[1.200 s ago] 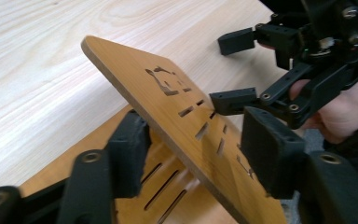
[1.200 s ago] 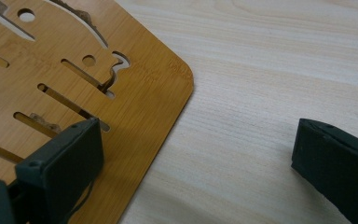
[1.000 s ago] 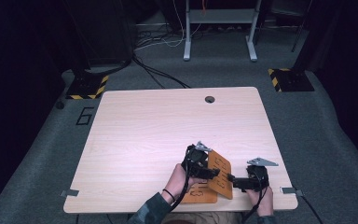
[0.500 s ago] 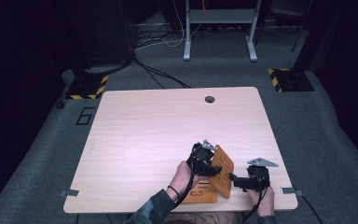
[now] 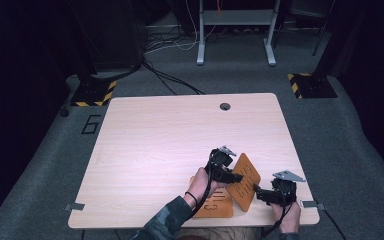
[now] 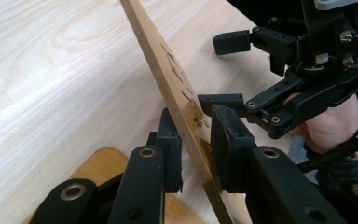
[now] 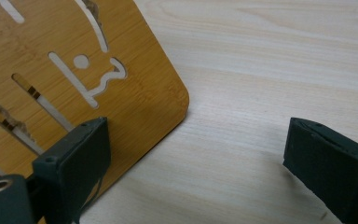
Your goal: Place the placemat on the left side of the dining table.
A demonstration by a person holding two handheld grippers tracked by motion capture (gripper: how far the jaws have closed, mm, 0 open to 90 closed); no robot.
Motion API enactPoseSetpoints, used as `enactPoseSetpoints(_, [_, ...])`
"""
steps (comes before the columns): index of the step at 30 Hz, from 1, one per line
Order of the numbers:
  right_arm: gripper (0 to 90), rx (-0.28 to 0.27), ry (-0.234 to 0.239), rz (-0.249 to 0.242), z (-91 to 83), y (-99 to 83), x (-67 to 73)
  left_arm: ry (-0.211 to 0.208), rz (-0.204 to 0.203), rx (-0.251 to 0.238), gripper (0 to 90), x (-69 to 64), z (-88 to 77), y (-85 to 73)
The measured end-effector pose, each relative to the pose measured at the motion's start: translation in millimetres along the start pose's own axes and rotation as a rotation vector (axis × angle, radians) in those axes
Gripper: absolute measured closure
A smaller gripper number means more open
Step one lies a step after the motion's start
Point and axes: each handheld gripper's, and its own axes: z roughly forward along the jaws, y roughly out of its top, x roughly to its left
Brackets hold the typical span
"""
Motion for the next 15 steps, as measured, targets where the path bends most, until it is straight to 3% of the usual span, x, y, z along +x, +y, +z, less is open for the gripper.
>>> enactPoseSetpoints(7, [6.1, -0.046, -0.003, 0.041, -4.2, -1.8, -8.1, -0.040, -0.007, -0.040, 80.5, 0.6, -5.2, 3.0])
enactPoseSetpoints(15, [6.3, -0.061, -0.001, 0.068, -5.2, -2.6, -10.0, -0.045, -0.001, -0.073, 85.9, 0.8, -12.3, 6.0])
